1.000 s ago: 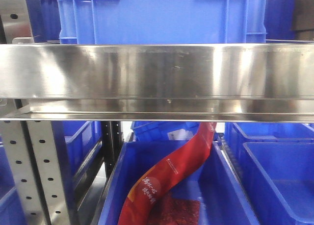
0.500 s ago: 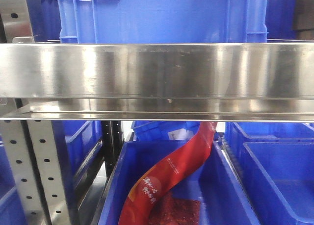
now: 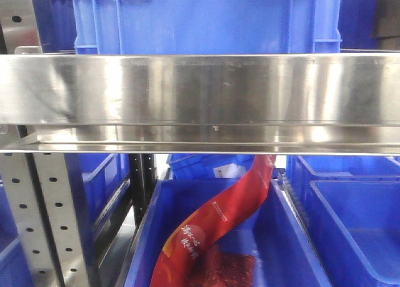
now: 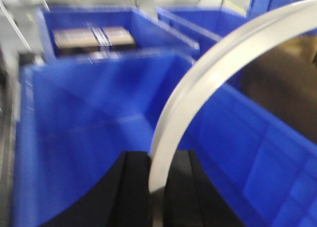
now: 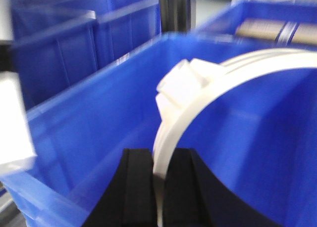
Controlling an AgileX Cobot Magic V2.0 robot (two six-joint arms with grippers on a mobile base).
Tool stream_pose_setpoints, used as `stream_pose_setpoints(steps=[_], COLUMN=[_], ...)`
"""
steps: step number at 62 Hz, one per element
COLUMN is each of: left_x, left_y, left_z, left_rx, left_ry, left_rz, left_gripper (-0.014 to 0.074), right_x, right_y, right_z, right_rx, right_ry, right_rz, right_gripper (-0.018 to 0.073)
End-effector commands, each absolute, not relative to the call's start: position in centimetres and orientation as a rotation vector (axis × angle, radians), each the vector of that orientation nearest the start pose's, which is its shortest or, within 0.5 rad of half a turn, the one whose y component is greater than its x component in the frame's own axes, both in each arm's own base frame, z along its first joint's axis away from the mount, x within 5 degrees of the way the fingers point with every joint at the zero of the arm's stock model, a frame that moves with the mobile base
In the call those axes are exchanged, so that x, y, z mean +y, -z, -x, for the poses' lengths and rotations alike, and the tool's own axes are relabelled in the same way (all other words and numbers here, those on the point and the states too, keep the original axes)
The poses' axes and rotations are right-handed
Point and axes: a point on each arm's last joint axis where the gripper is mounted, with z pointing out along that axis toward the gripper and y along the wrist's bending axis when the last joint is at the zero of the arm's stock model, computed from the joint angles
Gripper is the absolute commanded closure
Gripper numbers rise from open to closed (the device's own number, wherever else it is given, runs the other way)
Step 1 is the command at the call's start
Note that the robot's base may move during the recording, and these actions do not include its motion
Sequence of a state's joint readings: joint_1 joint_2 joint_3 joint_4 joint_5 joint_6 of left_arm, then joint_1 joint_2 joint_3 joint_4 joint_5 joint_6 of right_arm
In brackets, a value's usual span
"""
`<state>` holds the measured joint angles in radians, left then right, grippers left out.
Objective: Grab PVC pipe and place in blue bin
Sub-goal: 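Lower both pipe pieces into the blue bin and open both grippers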
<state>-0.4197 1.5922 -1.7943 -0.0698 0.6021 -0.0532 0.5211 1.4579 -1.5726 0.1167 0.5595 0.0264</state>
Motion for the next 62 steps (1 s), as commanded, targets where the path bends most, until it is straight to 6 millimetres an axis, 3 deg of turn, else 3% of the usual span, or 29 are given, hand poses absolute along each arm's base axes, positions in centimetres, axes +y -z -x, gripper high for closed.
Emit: stream_pose_setpoints(steps=[1,14,54,62], left_x=[-16.1,-16.9,-17.0,-17.0], left_y=[-46.5,-43.9,-44.4,-44.4], left_z=[-34.4,-35.9,-36.2,-36.2], left_rx=[1.912,2.097,2.034,2.034], left_ry=[0.417,0.387,0.393,0.393], left_rz=[-0.326,-0.367,-0.353,-0.353], left_gripper=[0.0707,0.0707,0.0707,0.0668], right_x=[17.9,18.9,19.0,19.0], right_y=[-44.9,-44.5,-44.2,-44.2], right_z=[-29.8,-31.5,-31.7,-31.7], right_rx=[1.966,1.995,1.995,1.998], right_ry=[-0.482,-0.48,-0.477,-0.477], right_rz=[0.45,0.459,0.459,0.46], right_gripper=[0.0721,0.0721,0.0721,0.0666])
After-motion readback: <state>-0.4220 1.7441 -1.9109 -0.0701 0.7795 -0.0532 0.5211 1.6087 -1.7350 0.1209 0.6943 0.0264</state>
